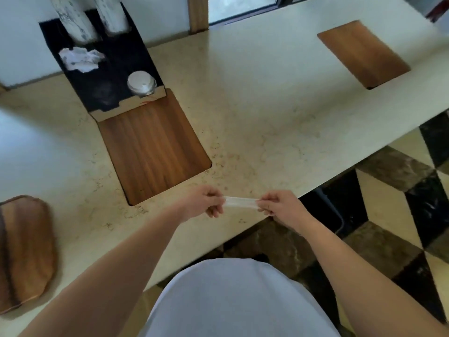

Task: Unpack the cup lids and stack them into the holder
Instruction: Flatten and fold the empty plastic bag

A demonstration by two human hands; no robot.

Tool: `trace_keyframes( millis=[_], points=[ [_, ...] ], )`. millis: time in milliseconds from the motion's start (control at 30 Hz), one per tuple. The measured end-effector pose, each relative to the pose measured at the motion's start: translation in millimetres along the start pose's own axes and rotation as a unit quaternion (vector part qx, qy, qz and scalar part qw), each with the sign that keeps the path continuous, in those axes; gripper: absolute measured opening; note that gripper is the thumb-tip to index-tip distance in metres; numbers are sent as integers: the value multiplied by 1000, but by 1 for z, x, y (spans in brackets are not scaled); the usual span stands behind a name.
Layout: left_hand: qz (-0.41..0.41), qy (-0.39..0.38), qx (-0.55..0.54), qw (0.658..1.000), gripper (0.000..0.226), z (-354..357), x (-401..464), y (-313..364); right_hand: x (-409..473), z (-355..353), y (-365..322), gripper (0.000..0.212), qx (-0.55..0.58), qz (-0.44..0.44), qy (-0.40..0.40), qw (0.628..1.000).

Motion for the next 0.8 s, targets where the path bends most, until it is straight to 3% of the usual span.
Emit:
trace_keyframes(
  millis=[200,433,667,800],
  points=[
    [-2,-14,63,998,13,86,68,49,-63,-78,81,12,72,-6,82,994],
    [1,-29,111,993,7,193,151,109,-119,-132,181,9,241,27,185,952],
    [13,-41,178,983,18,251,227,144,-127,-153,243,6,434,82,255,860],
    [66,2,265,962,42,264,282,160,-120,-169,261,7,522,105,317,785]
  ],
)
Point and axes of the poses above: each hand's wrist, its own x-axis towards the middle knuckle, its own z-axis out of the palm, y = z × x, the point moved 1 cm from there along x, towards the middle knuckle, and after that the axes turned 13 degrees about -y, right-handed, at the moved point
